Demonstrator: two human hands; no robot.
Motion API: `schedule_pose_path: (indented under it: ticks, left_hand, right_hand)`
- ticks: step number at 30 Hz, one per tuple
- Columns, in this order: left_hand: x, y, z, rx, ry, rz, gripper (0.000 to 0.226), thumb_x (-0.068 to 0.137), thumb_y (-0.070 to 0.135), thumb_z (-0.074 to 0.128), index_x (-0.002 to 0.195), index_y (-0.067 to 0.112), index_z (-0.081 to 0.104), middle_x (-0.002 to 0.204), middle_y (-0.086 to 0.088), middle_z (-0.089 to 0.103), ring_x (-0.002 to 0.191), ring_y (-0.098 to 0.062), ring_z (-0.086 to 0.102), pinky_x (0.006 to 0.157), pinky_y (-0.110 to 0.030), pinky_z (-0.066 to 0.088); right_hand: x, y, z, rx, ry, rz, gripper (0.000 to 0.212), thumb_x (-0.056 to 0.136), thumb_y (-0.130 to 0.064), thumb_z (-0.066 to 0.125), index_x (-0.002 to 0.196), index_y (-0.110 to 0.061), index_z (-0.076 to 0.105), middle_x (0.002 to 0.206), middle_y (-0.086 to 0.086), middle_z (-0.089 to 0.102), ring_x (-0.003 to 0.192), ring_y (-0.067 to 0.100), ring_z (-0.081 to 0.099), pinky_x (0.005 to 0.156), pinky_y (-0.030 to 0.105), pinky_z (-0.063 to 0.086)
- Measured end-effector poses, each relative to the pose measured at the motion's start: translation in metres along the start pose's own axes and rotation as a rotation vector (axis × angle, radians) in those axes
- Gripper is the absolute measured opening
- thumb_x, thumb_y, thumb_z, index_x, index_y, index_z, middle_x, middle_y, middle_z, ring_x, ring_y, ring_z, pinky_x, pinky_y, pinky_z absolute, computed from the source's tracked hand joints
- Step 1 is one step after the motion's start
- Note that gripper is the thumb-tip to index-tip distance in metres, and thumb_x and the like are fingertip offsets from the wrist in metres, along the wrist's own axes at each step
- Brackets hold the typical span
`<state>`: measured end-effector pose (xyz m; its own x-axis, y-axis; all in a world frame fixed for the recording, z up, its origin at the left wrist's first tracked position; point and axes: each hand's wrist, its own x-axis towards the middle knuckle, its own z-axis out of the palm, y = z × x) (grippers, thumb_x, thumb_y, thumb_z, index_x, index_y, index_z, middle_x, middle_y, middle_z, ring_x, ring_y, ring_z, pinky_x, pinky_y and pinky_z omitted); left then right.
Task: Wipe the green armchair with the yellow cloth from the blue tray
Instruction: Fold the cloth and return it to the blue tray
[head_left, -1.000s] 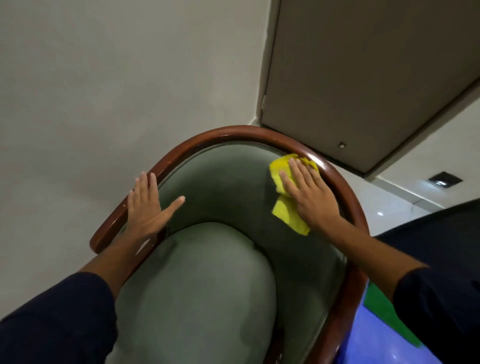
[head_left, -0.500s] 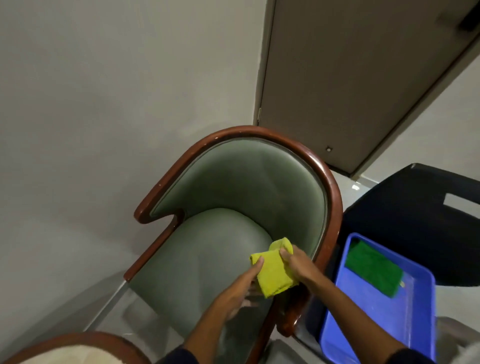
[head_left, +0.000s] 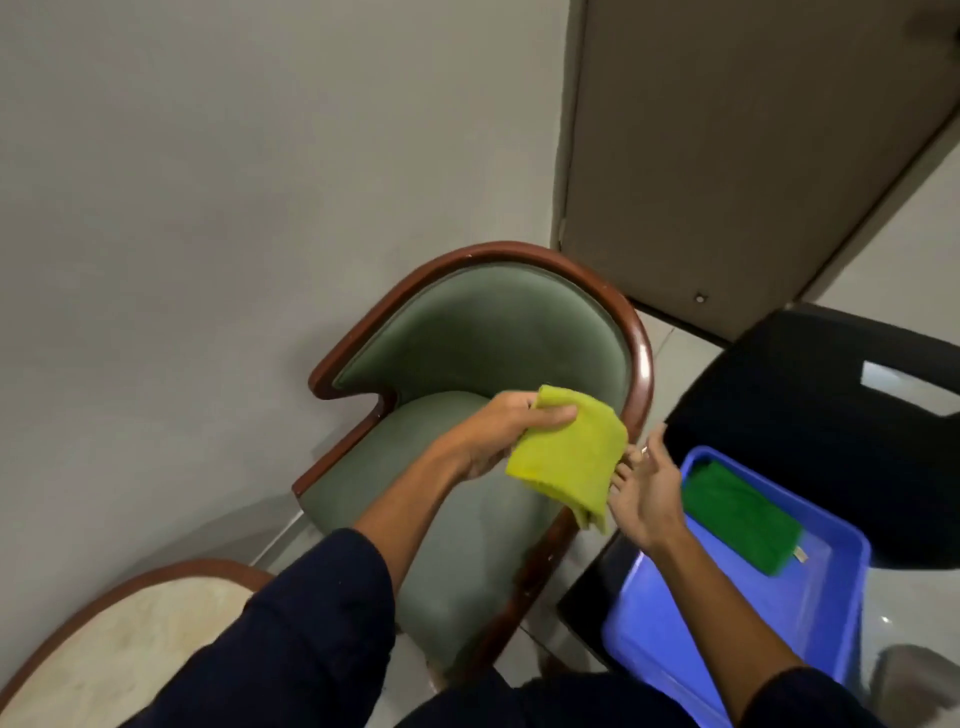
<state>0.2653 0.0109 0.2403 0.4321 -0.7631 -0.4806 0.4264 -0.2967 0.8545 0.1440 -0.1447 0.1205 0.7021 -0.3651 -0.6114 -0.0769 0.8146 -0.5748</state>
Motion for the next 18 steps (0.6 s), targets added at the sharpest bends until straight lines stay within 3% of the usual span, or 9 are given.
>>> schedule_pose_path:
  ticks: [2,6,7,9,10,11,13,15,18]
  left_hand:
    - [0.013,0.004,0.031,0.009,0.013,-0.014,0.019,0.096,0.022,0.062,0.103,0.008,0.072,0.093,-0.006,0.077,0.081,-0.016,0.073,0.074,-0.025,0.060]
    - [0.049,-0.038,0.083,0.302,0.145,-0.096,0.039,0.095,0.032,0.063,0.110,-0.004,0.071,0.105,-0.021,0.073,0.089,-0.020,0.067,0.087,-0.035,0.057]
    - [0.060,-0.056,0.096,0.329,0.176,-0.122,0.041,0.095,0.031,0.064,0.110,-0.006,0.071,0.108,-0.025,0.072,0.090,-0.021,0.066,0.091,-0.040,0.056]
    - [0.075,-0.095,0.121,0.376,0.187,-0.184,0.040,0.094,0.027,0.066,0.113,-0.008,0.068,0.113,-0.027,0.071,0.092,-0.020,0.063,0.093,-0.043,0.055]
    - [0.079,-0.112,0.131,0.406,0.170,-0.212,0.040,0.091,0.024,0.069,0.117,-0.007,0.065,0.115,-0.023,0.070,0.094,-0.019,0.061,0.090,-0.039,0.055]
    - [0.083,-0.130,0.142,0.430,0.142,-0.235,0.045,0.087,0.019,0.074,0.123,-0.004,0.061,0.119,-0.020,0.067,0.096,-0.017,0.059,0.088,-0.034,0.053]
    - [0.089,-0.163,0.160,0.469,0.104,-0.265,0.067,0.076,0.010,0.081,0.133,0.000,0.050,0.127,-0.017,0.061,0.103,-0.018,0.057,0.093,-0.034,0.050]
    - [0.093,-0.197,0.172,0.523,0.086,-0.319,0.074,0.074,0.009,0.077,0.139,0.009,0.043,0.126,-0.020,0.061,0.110,-0.027,0.062,0.097,-0.039,0.052]
    - [0.083,-0.236,0.183,0.765,-0.009,-0.369,0.079,0.084,0.007,0.065,0.151,0.022,0.027,0.131,-0.023,0.059,0.120,-0.037,0.058,0.097,-0.040,0.050]
  right_hand:
    - [-0.015,-0.015,-0.042,0.103,-0.072,0.056,0.088,0.073,-0.079,0.050,0.115,-0.003,0.068,0.119,0.023,0.066,0.105,0.039,0.065,0.088,0.046,0.052]
    - [-0.047,-0.033,-0.136,0.170,-0.086,0.104,0.097,0.055,-0.080,0.066,0.120,-0.008,0.068,0.123,0.019,0.068,0.112,0.039,0.065,0.093,0.058,0.052]
    - [-0.053,-0.034,-0.159,0.176,-0.031,0.097,0.092,0.060,-0.079,0.063,0.117,-0.007,0.069,0.118,0.020,0.070,0.107,0.039,0.067,0.092,0.059,0.052]
    - [-0.066,-0.032,-0.199,0.179,0.050,0.117,0.074,0.083,-0.066,0.053,0.098,0.004,0.071,0.090,0.025,0.075,0.081,0.038,0.074,0.072,0.056,0.059]
    - [-0.072,-0.029,-0.214,0.099,0.118,0.142,0.060,0.088,-0.052,0.054,0.090,0.007,0.068,0.074,0.025,0.072,0.065,0.036,0.072,0.058,0.047,0.061]
    - [-0.078,-0.024,-0.228,-0.023,0.198,0.177,0.045,0.084,-0.038,0.064,0.094,0.006,0.063,0.073,0.024,0.069,0.061,0.033,0.069,0.052,0.037,0.059]
    - [-0.085,-0.012,-0.258,-0.287,0.356,0.196,0.053,0.070,-0.017,0.081,0.113,-0.002,0.054,0.097,0.022,0.063,0.077,0.032,0.064,0.059,0.034,0.056]
    - [-0.087,0.003,-0.284,-0.439,0.503,0.209,0.062,0.070,0.000,0.080,0.122,-0.012,0.048,0.109,0.018,0.060,0.088,0.031,0.062,0.066,0.036,0.054]
    - [-0.084,0.027,-0.305,-0.754,0.617,0.235,0.073,0.071,-0.002,0.083,0.132,-0.010,0.043,0.109,0.015,0.058,0.094,0.031,0.060,0.078,0.041,0.052]
